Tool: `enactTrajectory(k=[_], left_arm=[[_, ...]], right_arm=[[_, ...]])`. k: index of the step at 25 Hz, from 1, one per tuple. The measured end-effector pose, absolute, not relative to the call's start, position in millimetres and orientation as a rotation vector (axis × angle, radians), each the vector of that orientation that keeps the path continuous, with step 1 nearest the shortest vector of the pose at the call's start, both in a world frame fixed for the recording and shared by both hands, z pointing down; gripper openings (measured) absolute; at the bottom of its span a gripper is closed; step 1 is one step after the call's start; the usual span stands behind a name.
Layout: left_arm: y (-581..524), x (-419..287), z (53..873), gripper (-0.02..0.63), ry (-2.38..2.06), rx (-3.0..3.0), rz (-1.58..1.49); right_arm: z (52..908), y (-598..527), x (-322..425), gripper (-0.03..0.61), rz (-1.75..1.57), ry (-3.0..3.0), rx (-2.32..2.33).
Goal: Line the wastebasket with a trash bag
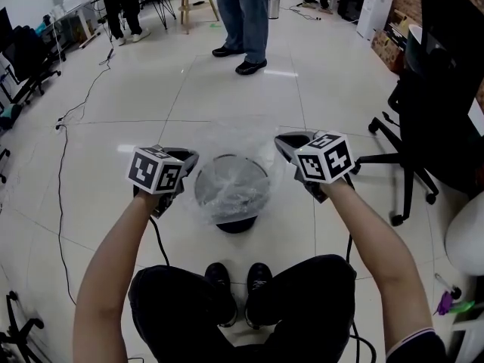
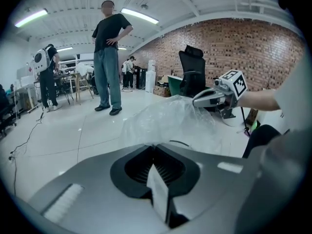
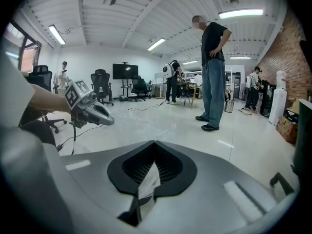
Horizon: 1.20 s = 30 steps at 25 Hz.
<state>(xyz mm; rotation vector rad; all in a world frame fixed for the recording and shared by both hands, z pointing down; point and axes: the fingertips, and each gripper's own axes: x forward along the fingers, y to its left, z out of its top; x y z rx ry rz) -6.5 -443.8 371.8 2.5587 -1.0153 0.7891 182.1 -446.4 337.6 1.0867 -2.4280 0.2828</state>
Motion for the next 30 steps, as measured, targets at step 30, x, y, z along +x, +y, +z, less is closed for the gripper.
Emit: enactTrajectory(k=[30], left_arm=[[-466.6,-15.8,487.1,0.012,-0.958,2.432,0.942]], right_arm=[[455.9,-475.4,168.9,0.002,0.428,-2.352,1.022]])
